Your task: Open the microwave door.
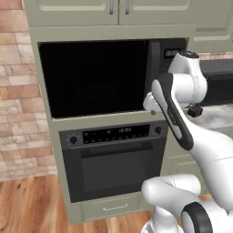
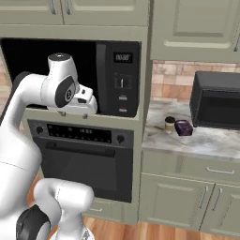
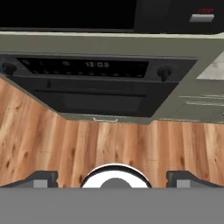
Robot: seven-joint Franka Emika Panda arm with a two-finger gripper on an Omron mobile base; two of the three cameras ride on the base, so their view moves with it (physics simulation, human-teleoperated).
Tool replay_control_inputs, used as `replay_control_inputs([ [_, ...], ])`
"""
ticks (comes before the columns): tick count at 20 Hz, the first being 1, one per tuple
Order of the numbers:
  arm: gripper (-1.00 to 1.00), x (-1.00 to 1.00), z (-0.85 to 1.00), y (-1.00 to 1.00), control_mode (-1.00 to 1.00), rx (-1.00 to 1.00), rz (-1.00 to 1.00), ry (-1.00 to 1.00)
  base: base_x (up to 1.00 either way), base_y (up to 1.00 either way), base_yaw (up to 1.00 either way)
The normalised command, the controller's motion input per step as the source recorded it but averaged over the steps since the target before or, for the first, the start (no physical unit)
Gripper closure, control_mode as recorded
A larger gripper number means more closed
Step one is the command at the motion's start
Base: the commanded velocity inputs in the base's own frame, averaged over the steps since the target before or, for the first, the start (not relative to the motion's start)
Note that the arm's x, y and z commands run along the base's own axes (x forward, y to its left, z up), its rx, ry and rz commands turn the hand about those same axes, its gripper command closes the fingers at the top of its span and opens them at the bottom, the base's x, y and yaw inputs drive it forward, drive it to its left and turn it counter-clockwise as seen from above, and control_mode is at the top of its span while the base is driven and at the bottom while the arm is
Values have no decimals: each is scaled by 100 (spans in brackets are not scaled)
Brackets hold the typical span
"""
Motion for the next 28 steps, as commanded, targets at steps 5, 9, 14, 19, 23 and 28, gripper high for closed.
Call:
replay_control_inputs([
  [5,-100,-10,0,0,-100,0,0,-4,-3,-1,0],
  [9,-100,-9,2,0,-100,0,0,-8,0,0,0],
  [14,-100,15,1,-6,-100,0,0,-21,0,0,0],
  [19,-100,92,6,-30,-100,1,-1,-18,0,0,0],
  [23,-100,99,41,-48,-100,8,-2,-14,0,0,0],
  [28,-100,92,29,-24,-100,4,-1,-6,0,0,0],
])
